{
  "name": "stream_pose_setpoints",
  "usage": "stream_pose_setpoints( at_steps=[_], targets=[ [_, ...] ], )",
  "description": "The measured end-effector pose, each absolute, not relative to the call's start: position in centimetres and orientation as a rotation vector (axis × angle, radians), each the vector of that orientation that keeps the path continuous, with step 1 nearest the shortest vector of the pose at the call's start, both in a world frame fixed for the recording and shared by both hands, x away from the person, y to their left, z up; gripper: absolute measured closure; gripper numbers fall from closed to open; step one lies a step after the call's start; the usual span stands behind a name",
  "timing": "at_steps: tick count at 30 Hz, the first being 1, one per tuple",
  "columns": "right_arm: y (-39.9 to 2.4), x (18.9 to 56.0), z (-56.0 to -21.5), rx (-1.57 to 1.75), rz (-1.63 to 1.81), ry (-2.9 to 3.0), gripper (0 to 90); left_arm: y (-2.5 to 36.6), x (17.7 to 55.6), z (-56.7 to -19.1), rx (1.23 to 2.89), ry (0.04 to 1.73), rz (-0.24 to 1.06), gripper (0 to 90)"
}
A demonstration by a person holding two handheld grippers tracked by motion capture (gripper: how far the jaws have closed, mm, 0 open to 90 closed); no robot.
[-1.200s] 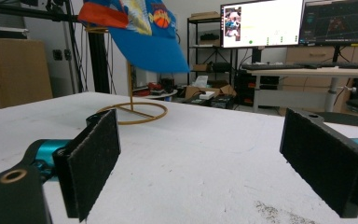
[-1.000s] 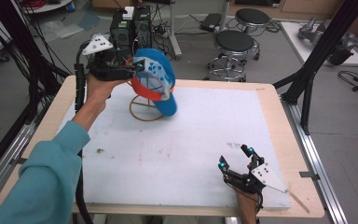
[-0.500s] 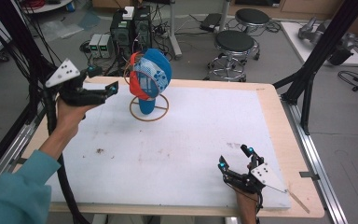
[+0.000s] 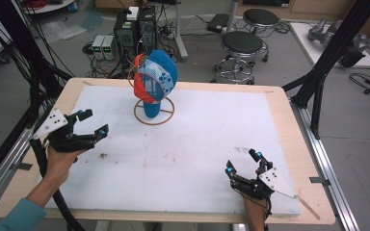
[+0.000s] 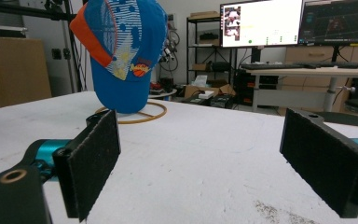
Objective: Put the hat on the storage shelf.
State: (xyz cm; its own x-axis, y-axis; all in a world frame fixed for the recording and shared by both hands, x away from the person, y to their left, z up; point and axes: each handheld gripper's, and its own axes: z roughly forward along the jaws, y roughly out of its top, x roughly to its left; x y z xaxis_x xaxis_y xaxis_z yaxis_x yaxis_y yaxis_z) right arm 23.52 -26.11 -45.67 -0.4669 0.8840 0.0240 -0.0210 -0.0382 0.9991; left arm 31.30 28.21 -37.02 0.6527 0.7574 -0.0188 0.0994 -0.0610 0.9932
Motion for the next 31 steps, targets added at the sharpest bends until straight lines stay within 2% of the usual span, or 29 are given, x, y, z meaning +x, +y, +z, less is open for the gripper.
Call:
stream_pose_setpoints(
  at_steps=[13, 23, 31],
  targets=[
    [-26.1, 23.5, -45.7, 0.947, 1.598, 1.517, 11.3, 29.6, 27.6, -42.5, 1.519, 0.717, 0.651, 14.8],
    [-26.1, 23.5, -45.7, 0.943, 1.593, 1.517, 11.2, 30.2, 26.8, -45.1, 1.519, 0.713, 0.681, 14.8],
    [-26.0, 23.5, -45.7, 0.946, 1.592, 1.521, 11.2, 30.3, 26.6, -45.3, 1.482, 0.725, 0.699, 14.9]
  ],
)
